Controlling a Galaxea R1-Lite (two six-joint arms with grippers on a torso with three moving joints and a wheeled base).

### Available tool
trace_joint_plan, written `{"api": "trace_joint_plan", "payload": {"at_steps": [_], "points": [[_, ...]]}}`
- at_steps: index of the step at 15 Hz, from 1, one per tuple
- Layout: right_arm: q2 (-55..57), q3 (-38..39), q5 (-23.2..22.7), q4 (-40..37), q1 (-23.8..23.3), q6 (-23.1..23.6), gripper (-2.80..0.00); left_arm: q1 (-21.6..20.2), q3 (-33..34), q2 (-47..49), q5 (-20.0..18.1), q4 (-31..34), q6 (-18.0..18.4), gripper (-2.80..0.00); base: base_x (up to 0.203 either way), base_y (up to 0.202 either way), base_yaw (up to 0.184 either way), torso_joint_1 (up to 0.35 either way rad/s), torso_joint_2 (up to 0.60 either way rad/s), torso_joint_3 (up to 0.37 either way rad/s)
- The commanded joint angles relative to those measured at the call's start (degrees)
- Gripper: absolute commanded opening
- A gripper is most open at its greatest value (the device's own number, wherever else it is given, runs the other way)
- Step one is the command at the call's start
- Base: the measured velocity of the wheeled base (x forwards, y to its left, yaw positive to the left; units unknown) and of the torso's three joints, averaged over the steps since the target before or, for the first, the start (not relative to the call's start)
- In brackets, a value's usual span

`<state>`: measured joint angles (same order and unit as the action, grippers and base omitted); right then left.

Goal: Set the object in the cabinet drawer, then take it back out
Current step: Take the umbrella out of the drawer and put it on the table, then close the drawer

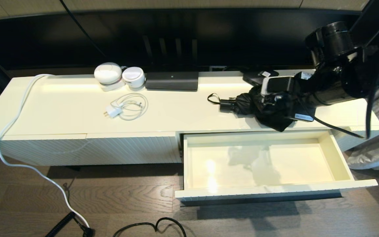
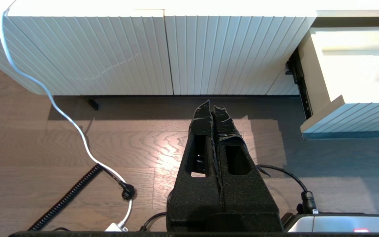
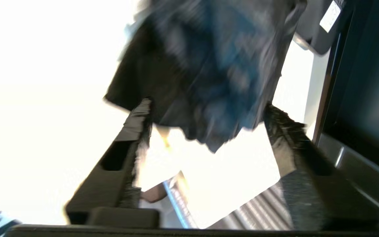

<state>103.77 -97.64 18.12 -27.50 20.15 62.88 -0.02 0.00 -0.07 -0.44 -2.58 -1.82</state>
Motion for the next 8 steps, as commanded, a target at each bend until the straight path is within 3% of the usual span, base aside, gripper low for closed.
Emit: {"api": "trace_joint_plan", "payload": {"at_steps": [1,8], "points": [[-8.3,5.3,0.0,-0.5,1.3,0.0,0.0,0.0,0.0,0.1,0.0,0.0,0.0,-2.8,0.0,0.0,0.0,0.0,0.0,0.0],[-26.7,36.8,-3.8,-1.4,4.2,-4.9,0.0,0.0,0.0,0.1,0.0,0.0,0.0,-2.8,0.0,0.0,0.0,0.0,0.0,0.0]]}}
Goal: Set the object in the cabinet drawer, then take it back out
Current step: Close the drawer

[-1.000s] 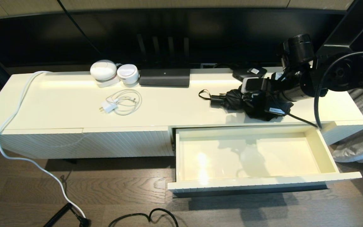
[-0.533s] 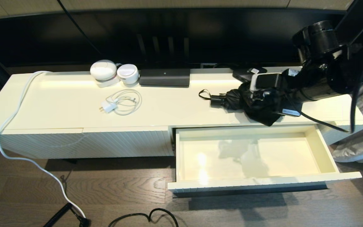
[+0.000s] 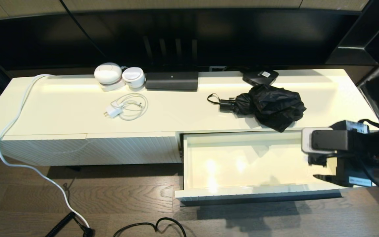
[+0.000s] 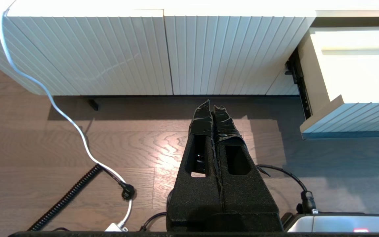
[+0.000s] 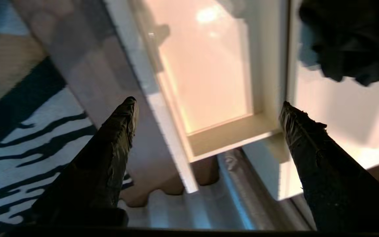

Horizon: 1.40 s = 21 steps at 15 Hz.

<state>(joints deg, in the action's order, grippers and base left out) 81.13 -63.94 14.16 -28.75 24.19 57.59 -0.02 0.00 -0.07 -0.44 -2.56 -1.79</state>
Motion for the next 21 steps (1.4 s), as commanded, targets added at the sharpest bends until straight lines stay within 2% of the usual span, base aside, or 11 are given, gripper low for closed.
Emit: {"api": "trace_joint_plan", "payload": {"at_steps": [1,2,7,9,13,21], "points": [[-5.4,5.9,-1.6,-0.1,0.3,-0.5,0.0,0.0,0.0,0.1,0.0,-0.1,-0.1,-2.8,0.0,0.0,0.0,0.0,0.0,0.0],[-5.9,8.0,-3.2,-0.1,0.3,-1.1,-2.8,-0.1,0.0,0.1,0.0,-0.1,-0.1,-2.8,0.0,0.0,0.0,0.0,0.0,0.0],[-6.1,18.6,-9.3,0.5,0.3,-2.8,-2.8,-0.1,0.0,0.1,0.0,-0.1,-0.1,-2.8,0.0,0.0,0.0,0.0,0.0,0.0],[-5.8,23.6,-11.6,4.1,0.3,-3.0,-2.8,-0.1,0.0,0.1,0.0,0.0,-0.1,-2.8,0.0,0.0,0.0,0.0,0.0,0.0],[-1.5,31.5,-14.4,16.5,-0.2,-3.6,-2.8,-0.1,0.0,0.1,0.0,-0.1,-0.1,-2.8,0.0,0.0,0.0,0.0,0.0,0.0],[7.9,44.6,-14.2,45.5,0.2,-3.8,-2.8,0.0,0.0,0.1,0.0,0.0,-0.1,-2.8,0.0,0.0,0.0,0.0,0.0,0.0]]}}
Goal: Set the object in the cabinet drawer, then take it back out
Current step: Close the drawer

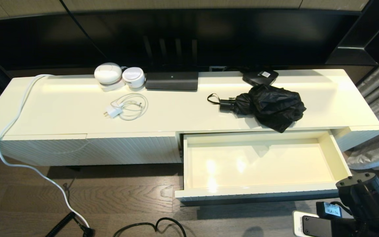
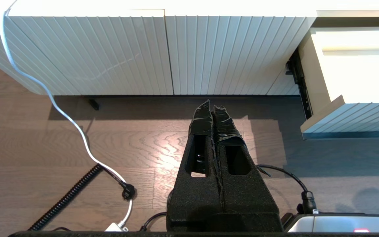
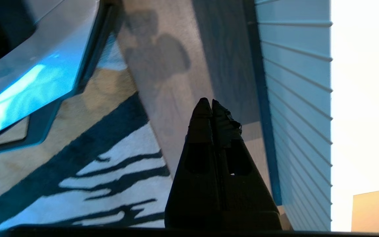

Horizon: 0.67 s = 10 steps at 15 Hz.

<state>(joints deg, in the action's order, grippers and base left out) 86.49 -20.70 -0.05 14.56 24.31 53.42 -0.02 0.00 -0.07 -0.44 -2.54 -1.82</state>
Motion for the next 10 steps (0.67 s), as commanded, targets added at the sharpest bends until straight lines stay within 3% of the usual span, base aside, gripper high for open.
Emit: {"api": "trace_joint_plan", "payload": {"at_steps": [1,5,10], "points": [[4.1,2.5,0.2,6.3,0.1,0.4,-2.8,0.0,0.0,0.1,0.0,-0.1,0.0,-2.8,0.0,0.0,0.0,0.0,0.0,0.0],[9.6,5.6,1.9,20.3,0.0,0.4,-2.8,0.0,0.0,0.1,0.0,-0.1,0.0,-2.8,0.0,0.0,0.0,0.0,0.0,0.0],[9.9,6.2,3.2,23.5,-0.1,0.6,-2.8,0.0,0.0,0.1,0.0,0.0,0.0,-2.8,0.0,0.0,0.0,0.0,0.0,0.0]]}}
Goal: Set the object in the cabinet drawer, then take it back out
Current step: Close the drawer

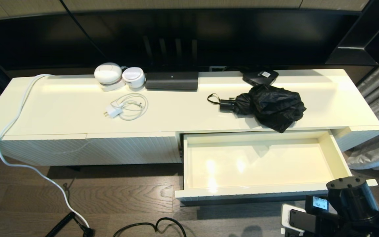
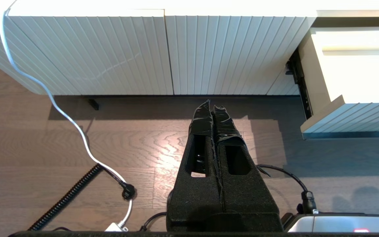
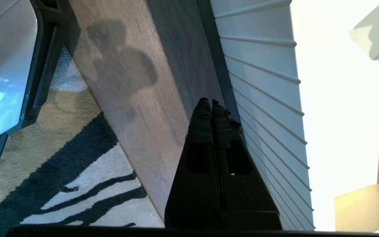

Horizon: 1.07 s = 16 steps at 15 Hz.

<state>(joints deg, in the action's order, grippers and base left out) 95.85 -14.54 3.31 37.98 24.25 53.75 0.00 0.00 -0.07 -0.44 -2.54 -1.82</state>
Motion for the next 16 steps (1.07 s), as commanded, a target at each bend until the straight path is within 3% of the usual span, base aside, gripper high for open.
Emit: {"api": "trace_joint_plan", "payload": {"at_steps": [1,7,9,12,16], "points": [[1.4,0.3,1.2,2.5,0.0,0.4,-2.8,0.0,0.0,0.1,0.0,-0.1,0.0,-2.8,0.0,0.0,0.0,0.0,0.0,0.0],[5.1,2.0,2.5,12.6,0.1,0.6,-2.8,-0.1,0.0,0.1,0.0,-0.1,0.0,-2.8,0.0,0.0,0.0,0.0,0.0,0.0],[5.2,2.1,2.6,12.8,0.1,0.6,-2.8,-0.1,0.0,0.1,0.0,-0.1,0.0,-2.8,0.0,0.0,0.0,0.0,0.0,0.0],[9.1,3.0,2.8,21.2,0.2,0.6,-2.8,-0.1,0.0,0.1,0.0,0.0,0.0,-2.8,0.0,0.0,0.0,0.0,0.0,0.0],[10.2,3.1,3.5,23.6,0.2,0.7,-2.8,0.0,0.0,0.1,0.0,-0.1,0.0,-2.8,0.0,0.0,0.0,0.0,0.0,0.0]]}}
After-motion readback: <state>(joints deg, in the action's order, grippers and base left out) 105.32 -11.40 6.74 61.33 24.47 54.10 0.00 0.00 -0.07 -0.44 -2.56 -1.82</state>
